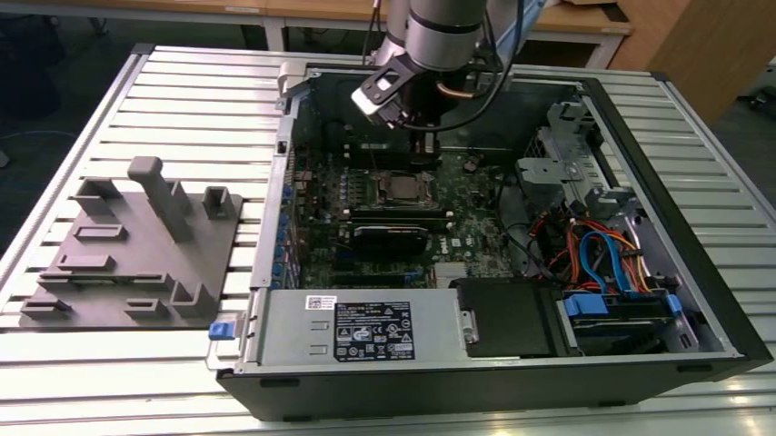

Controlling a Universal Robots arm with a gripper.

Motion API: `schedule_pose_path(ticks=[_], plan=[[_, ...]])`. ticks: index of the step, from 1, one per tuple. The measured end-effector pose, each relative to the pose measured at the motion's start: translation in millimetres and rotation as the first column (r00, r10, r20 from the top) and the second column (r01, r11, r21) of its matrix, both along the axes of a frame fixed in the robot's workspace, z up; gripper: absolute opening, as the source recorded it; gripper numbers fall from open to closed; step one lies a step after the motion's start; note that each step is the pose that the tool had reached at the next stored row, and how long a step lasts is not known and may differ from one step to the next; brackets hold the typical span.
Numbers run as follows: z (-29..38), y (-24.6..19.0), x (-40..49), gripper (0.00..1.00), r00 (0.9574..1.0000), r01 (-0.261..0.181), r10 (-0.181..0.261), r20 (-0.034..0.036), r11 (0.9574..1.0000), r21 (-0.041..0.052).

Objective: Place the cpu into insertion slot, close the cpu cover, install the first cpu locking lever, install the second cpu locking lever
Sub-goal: 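Close the cpu cover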

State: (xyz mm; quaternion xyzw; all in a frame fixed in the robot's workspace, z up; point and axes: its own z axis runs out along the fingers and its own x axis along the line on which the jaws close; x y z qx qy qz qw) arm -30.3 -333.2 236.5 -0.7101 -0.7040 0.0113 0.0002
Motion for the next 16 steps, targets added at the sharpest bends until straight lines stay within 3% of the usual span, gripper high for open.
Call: schedule_pose_path(ticks=[4,9,16], plan=[[-2.2,-0.2,-7.8,0.10,1.0000,-0.007,0.007,0.0000,1.0000,0.0002],[-9.4,-3.2,-15.2,0.10,0.9999,-0.016,0.016,-0.0001,0.9999,0.0016],[-17.7,-3.3,-24.9,0.10,0.9998,-0.017,0.017,-0.0017,0.9998,0.0017]])
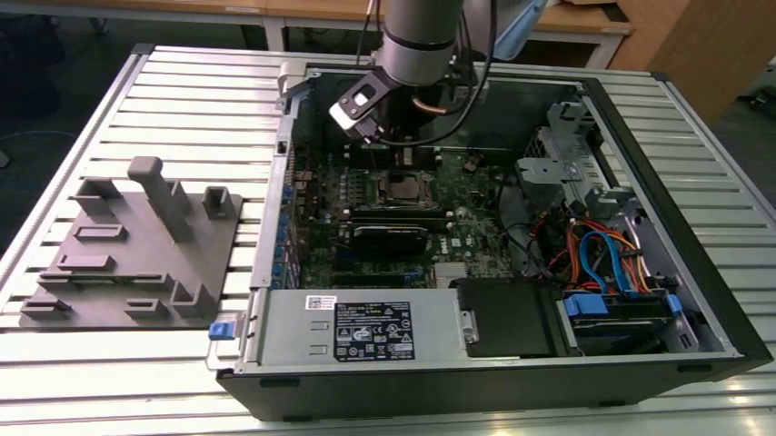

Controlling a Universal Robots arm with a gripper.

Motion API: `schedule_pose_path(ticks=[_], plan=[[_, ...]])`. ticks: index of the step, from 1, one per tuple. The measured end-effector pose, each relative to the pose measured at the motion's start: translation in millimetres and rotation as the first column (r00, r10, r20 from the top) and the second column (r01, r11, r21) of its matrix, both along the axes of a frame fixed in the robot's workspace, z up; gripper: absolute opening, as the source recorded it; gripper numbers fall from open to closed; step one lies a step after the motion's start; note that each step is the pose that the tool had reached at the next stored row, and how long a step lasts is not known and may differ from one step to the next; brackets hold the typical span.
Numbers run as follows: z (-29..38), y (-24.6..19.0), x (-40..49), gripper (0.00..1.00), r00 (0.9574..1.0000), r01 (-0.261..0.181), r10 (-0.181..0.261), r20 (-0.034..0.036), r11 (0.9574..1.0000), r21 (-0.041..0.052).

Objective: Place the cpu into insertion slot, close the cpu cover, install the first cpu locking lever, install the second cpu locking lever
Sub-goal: 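Close the cpu cover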

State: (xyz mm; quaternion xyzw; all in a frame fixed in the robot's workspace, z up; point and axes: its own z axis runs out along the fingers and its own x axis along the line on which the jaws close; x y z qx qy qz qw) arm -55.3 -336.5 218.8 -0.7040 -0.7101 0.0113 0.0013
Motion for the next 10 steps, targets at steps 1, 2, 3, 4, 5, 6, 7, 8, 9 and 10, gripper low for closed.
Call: schedule_pose_path(ticks=[1,2,3,4,5,6,7,8,9,10], plan=[[-1.0,0.0,-1.7,0.10,1.0000,0.000,0.000,-0.0001,1.0000,0.0000],[-2.0,0.0,-3.3,0.10,1.0000,-0.001,0.001,-0.0002,1.0000,-0.0001],[-3.0,0.0,-4.7,0.10,1.0000,-0.001,0.001,-0.0003,1.0000,-0.0001],[-3.9,0.0,-5.9,0.10,1.0000,-0.001,0.001,-0.0002,1.0000,0.0000],[-5.0,0.0,-7.0,0.10,1.0000,-0.001,0.001,-0.0002,1.0000,0.0000],[-6.1,0.0,-7.6,0.10,1.0000,-0.001,0.001,-0.0001,1.0000,0.0000],[-7.1,0.0,-8.0,0.10,1.0000,-0.001,0.001,-0.0003,1.0000,0.0000],[-8.1,0.0,-8.4,0.10,1.0000,-0.001,0.001,-0.0005,1.0000,0.0000],[-9.2,0.0,-8.9,0.10,1.0000,-0.002,0.002,-0.0006,1.0000,0.0000],[-10.3,0.0,-9.2,0.10,1.0000,-0.002,0.002,-0.0007,1.0000,0.0000]])
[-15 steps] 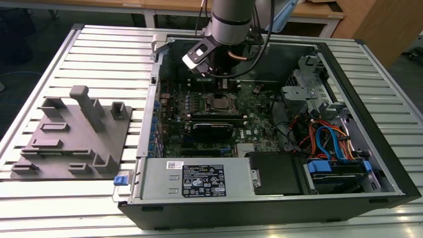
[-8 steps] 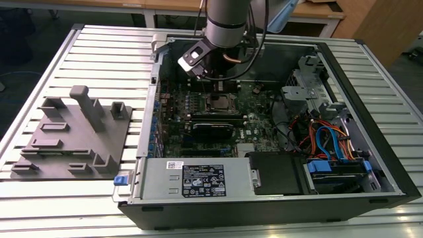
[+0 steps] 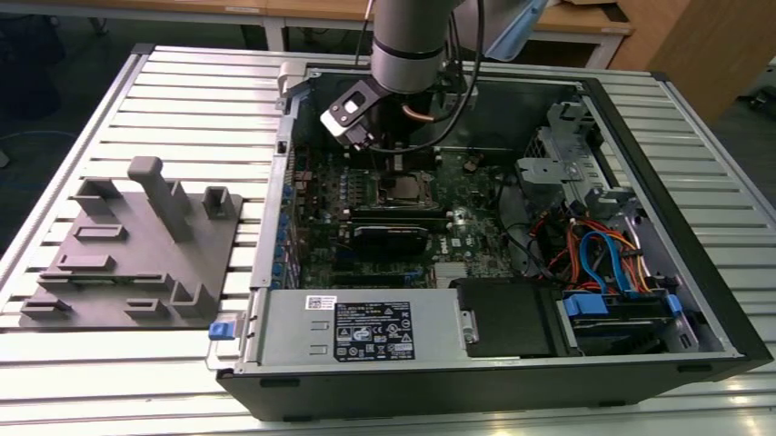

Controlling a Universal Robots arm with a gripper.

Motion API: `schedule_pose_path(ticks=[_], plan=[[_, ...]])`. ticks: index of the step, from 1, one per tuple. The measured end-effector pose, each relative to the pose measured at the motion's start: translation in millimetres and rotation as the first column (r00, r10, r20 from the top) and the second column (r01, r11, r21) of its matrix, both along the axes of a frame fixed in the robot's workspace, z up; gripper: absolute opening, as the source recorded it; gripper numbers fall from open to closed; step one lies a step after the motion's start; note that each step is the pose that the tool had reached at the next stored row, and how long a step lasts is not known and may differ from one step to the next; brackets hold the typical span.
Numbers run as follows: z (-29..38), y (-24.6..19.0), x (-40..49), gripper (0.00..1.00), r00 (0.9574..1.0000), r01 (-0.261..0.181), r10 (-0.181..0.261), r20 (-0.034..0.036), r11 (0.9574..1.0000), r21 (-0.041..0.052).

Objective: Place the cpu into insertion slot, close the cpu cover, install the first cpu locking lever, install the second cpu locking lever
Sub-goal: 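Close the cpu cover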

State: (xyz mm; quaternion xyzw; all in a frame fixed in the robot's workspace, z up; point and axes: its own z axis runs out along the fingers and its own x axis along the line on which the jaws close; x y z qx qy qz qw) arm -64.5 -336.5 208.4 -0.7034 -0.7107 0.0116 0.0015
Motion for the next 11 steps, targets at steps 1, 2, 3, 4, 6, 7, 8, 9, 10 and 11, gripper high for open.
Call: schedule_pose_path(ticks=[1,2,3,4,6,7,8,9,10,11], plan=[[-1.2,0.0,-0.1,0.10,1.0000,0.000,0.000,0.0000,1.0000,0.0000],[-2.4,0.0,-0.3,0.10,1.0000,0.000,0.000,-0.0001,1.0000,0.0000],[-3.4,0.0,-0.4,0.10,1.0000,0.000,0.000,-0.0001,1.0000,0.0000],[-4.3,0.0,-0.5,0.10,1.0000,0.000,0.000,-0.0001,1.0000,0.0000],[-6.1,0.0,-0.7,0.10,1.0000,0.000,0.000,0.0000,1.0000,0.0005],[-7.0,0.0,-0.8,0.10,1.0000,0.000,0.000,0.0000,1.0000,0.0010],[-7.8,0.0,-0.9,0.10,1.0000,0.000,0.000,0.0000,1.0000,0.0013],[-8.6,0.0,-1.1,0.10,1.0000,0.000,0.000,0.0000,1.0000,0.0014],[-9.0,0.0,-1.2,0.10,1.0000,0.000,0.000,-0.0001,1.0000,0.0014],[-9.1,-0.1,-1.3,0.10,1.0000,0.000,0.000,-0.0002,1.0000,0.0012]])
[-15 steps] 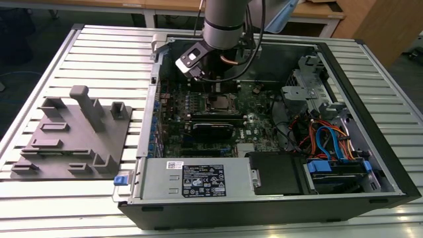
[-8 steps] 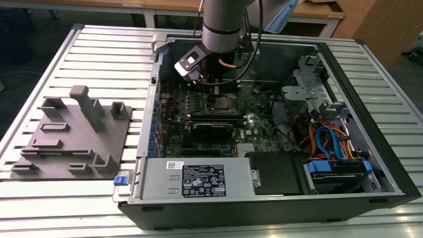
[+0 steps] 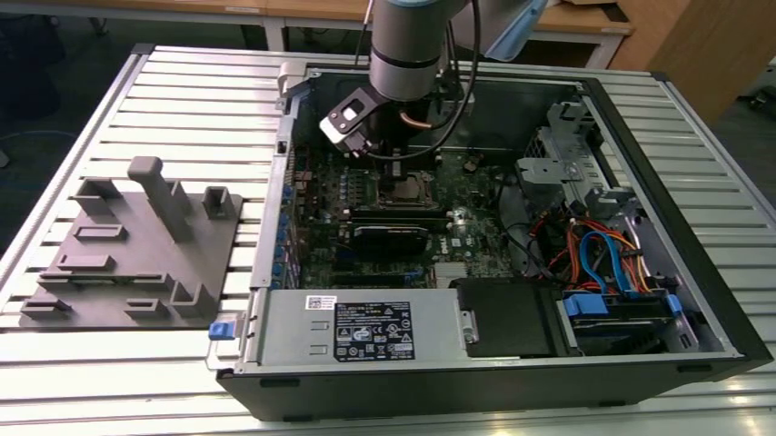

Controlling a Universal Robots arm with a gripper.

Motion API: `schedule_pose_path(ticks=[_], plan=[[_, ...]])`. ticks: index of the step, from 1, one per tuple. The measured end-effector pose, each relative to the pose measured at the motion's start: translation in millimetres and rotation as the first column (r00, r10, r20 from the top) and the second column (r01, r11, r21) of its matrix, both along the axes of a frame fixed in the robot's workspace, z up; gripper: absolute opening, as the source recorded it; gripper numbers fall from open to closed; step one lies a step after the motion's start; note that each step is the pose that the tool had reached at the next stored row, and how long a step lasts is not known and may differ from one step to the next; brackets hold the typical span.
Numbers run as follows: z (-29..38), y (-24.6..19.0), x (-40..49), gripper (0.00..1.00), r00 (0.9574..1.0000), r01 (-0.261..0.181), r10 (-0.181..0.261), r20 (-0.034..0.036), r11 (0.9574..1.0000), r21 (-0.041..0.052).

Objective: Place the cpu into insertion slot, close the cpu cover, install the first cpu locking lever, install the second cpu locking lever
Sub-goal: 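Close the cpu cover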

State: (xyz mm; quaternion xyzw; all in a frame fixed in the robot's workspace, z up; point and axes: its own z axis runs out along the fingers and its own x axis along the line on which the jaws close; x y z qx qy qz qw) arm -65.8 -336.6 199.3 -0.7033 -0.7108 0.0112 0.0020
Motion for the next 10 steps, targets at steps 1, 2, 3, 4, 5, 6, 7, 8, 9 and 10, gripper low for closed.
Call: schedule_pose_path(ticks=[1,2,3,4,5,6,7,8,9,10], plan=[[0.0,0.0,-0.1,0.10,1.0000,0.000,0.000,0.0000,1.0000,-0.0001],[0.0,0.0,-0.1,0.10,1.0000,0.000,0.000,0.0000,1.0000,-0.0001],[-0.1,0.1,-0.2,0.10,1.0000,0.000,0.000,0.0001,1.0000,0.0001],[-0.1,0.1,-0.2,0.10,1.0000,0.000,0.000,0.0002,1.0000,0.0002],[-0.1,0.1,-0.3,0.10,1.0000,-0.001,0.001,0.0002,1.0000,0.0003],[0.1,0.1,-0.3,0.10,1.0000,-0.001,0.001,0.0003,1.0000,0.0004],[0.5,0.1,-0.3,0.10,1.0000,-0.001,0.001,0.0003,1.0000,0.0004],[1.1,0.1,-0.3,0.10,1.0000,-0.001,0.001,0.0002,1.0000,0.0003],[1.9,0.1,-0.3,0.10,1.0000,-0.001,0.001,0.0002,1.0000,0.0003],[2.7,0.1,-0.4,0.10,1.0000,-0.001,0.001,0.0002,1.0000,0.0003]])
